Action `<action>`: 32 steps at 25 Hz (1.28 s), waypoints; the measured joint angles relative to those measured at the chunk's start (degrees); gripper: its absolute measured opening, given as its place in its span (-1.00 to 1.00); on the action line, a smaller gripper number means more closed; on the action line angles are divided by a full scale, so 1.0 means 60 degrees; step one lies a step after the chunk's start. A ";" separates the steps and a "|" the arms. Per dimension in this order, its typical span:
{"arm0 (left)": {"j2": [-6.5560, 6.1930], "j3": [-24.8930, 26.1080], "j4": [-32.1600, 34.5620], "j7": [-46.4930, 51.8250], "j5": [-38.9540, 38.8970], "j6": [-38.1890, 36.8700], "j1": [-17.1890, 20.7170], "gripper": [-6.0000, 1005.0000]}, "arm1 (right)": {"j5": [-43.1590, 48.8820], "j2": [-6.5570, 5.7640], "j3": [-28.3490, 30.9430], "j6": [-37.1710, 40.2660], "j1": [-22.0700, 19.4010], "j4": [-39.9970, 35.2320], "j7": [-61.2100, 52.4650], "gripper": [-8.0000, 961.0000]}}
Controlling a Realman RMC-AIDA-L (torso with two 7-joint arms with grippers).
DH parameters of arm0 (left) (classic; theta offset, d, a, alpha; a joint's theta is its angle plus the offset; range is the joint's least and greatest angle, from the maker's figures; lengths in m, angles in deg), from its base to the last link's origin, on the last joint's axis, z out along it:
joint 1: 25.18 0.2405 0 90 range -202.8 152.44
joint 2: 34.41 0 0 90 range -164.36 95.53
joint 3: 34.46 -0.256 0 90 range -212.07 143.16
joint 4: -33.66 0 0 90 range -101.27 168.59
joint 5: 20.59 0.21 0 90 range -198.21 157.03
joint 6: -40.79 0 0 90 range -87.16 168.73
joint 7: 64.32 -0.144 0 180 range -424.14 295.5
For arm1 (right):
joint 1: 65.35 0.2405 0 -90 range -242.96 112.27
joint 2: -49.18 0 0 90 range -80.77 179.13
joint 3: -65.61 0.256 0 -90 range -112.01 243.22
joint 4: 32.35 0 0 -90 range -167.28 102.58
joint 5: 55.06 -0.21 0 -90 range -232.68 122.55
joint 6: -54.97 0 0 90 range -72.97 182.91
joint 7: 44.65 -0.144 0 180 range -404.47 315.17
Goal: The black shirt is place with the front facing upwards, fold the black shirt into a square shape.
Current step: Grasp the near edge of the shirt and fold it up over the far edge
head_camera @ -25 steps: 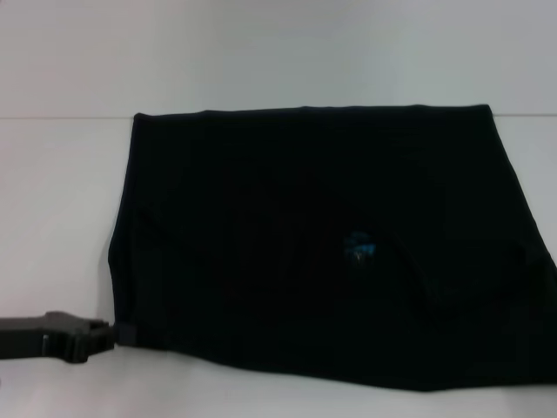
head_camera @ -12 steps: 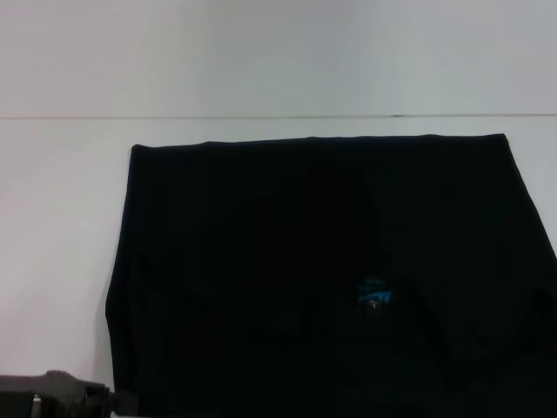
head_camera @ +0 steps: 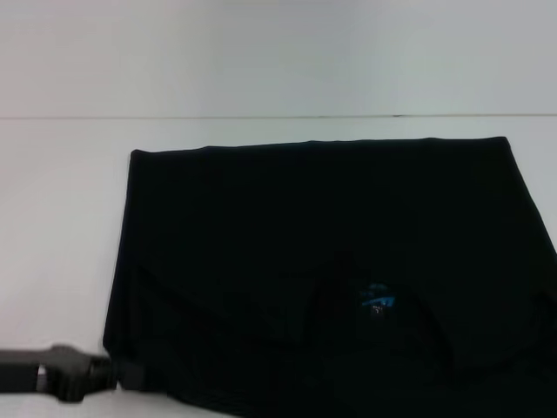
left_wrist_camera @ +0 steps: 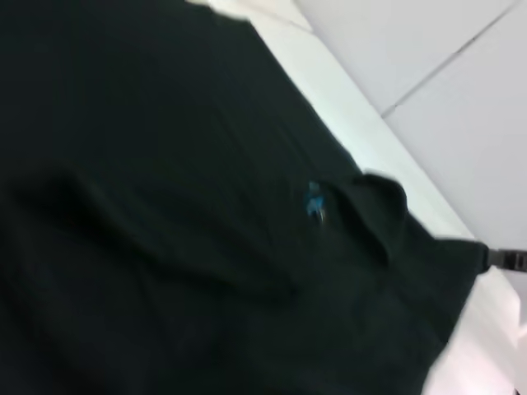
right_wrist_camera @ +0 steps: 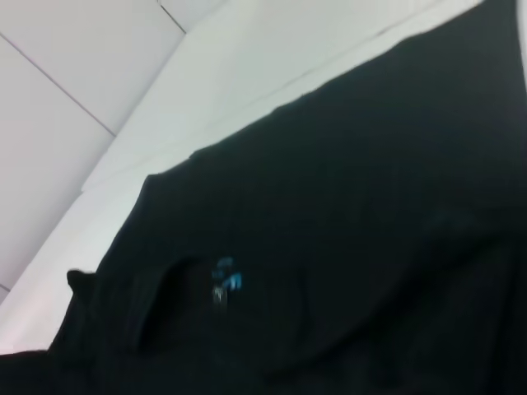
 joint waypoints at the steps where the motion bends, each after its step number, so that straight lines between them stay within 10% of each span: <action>1: -0.0005 0.0137 -0.0008 0.0034 -0.0008 0.0057 -0.0134 -0.93 | -0.0004 -0.0045 0.0031 -0.0051 0.0153 0.0011 -0.0040 -0.90; 15: -0.0058 0.0616 -0.1110 0.1181 -0.0017 0.4577 -0.3178 -0.92 | -0.0005 -0.1354 -0.0403 -0.2956 0.3750 0.1932 -0.0839 -0.90; 32: 0.0008 0.0508 -0.1942 0.1558 -0.0019 0.9248 -0.4554 -0.90 | -0.0051 -0.1616 -0.2140 -0.7935 0.6368 0.3674 -0.1621 -0.87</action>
